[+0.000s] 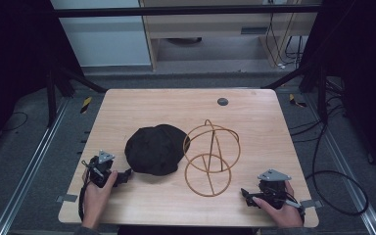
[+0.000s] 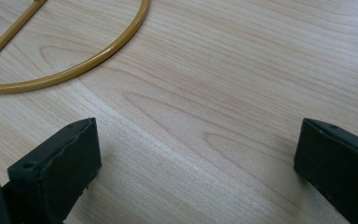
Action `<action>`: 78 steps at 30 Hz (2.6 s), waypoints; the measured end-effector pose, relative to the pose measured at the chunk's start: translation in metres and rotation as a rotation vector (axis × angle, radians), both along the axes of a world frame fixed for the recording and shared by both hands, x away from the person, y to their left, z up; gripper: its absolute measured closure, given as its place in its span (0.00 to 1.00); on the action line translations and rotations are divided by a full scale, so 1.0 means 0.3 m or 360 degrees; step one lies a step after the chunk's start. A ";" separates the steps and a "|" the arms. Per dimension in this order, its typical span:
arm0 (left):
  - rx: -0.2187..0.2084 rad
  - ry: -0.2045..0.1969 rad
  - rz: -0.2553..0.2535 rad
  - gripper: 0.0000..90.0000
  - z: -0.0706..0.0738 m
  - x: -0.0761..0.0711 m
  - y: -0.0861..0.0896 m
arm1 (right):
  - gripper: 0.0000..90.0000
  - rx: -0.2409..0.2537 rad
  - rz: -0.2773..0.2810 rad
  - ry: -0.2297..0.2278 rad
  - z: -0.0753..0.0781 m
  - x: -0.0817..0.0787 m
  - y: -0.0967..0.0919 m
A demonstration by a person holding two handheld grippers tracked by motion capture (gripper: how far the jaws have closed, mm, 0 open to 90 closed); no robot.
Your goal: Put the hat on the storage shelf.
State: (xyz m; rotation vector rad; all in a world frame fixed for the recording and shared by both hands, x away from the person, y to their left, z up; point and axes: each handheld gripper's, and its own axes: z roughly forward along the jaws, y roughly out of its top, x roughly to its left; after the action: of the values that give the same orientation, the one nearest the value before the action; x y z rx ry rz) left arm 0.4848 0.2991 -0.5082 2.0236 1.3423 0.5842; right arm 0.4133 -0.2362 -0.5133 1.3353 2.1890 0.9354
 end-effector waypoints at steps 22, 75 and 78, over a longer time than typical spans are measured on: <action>0.0076 -0.0012 -0.0512 0.05 0.186 -0.144 -0.084 | 0.01 -0.0001 0.0004 -0.0001 0.000 0.000 -0.001; 0.0075 0.0183 -0.0561 0.93 0.261 0.099 -0.210 | 0.01 0.0000 0.0005 0.0000 0.000 0.000 -0.001; 0.0100 0.0204 -0.0566 0.96 0.272 0.103 -0.216 | 0.01 -0.0001 0.0007 -0.0001 0.000 0.000 -0.002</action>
State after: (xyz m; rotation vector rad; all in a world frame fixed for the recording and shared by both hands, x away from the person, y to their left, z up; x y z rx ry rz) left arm 0.5156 0.2343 -0.4267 2.3135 1.0066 0.3432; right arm 0.4134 -0.2367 -0.5133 1.3302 2.1924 0.9368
